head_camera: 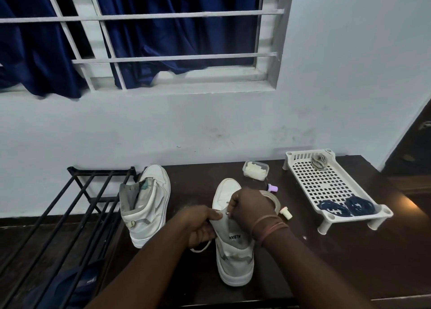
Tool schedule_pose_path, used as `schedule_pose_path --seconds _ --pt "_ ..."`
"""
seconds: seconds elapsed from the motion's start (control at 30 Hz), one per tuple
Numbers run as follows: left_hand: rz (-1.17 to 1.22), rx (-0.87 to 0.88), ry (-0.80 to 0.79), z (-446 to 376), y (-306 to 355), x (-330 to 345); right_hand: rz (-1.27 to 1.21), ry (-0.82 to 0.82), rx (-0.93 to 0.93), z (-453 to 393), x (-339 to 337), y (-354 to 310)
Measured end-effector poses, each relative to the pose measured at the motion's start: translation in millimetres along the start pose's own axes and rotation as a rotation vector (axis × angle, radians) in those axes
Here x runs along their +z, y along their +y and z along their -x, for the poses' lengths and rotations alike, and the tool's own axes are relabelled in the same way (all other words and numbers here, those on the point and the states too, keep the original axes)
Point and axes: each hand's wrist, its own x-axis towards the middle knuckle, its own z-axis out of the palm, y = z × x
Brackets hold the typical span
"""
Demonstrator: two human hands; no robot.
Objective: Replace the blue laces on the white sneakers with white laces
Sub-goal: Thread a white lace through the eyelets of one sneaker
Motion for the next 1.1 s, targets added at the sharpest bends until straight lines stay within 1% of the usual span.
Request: schedule_pose_path --seconds 0.13,0.23,0.4,0.5,0.6,0.67,0.73,0.8,0.87,0.93,0.97,1.0,1.03,1.07,1.1 --pt "-0.028 0.007 0.018 2.1 -0.2 -0.6 0.013 0.033 -0.009 1.3 6.1 -0.8" --pt "-0.033 0.013 0.006 3.7 3.3 -2.0 0.015 0.031 -0.031 0.6 5.6 -2.4" --pt "-0.048 0.022 0.011 2.0 0.2 -3.0 -0.007 0.005 -0.008 -2.5 3.7 -1.1" --pt "-0.073 0.082 0.036 -1.7 -6.6 -0.6 0.070 0.048 -0.051 -0.9 7.9 -2.8" --pt "-0.061 0.148 0.096 -4.8 -8.8 1.6 0.095 -0.007 -0.103 -2.8 6.3 -3.5" --pt "-0.058 0.170 0.111 -6.2 -10.2 3.5 0.071 -0.028 -0.107 -2.6 2.2 -4.3" --pt "-0.076 0.189 0.113 -5.4 -11.0 6.0 0.045 0.014 -0.104 -0.6 2.8 -3.2" --pt "-0.083 0.216 0.121 -3.6 -9.7 9.1 0.094 0.061 -0.161 4.4 2.8 -5.5" --pt "-0.123 0.228 0.161 -4.2 -7.0 9.8 0.156 0.059 -0.205 5.2 3.8 -6.8" --pt "-0.197 0.221 0.203 -3.7 -4.0 10.7 0.155 0.063 -0.200 6.9 3.0 -7.3" --pt "-0.238 0.219 0.225 -4.8 -2.6 10.7 0.161 0.097 -0.201 7.0 3.2 -7.3" --pt "-0.261 0.231 0.245 -3.2 0.6 11.2 0.199 0.173 -0.203 6.6 3.7 -6.9" --pt "-0.253 0.255 0.266 1.3 4.9 12.5 0.275 0.226 -0.149 7.1 3.0 -5.6" --pt "-0.185 0.288 0.275 6.0 9.9 13.5 0.333 0.279 -0.070 7.7 1.9 -3.6" --pt "-0.089 0.320 0.266 10.2 15.4 14.6 0.336 0.238 0.034 8.1 -0.2 -0.9"
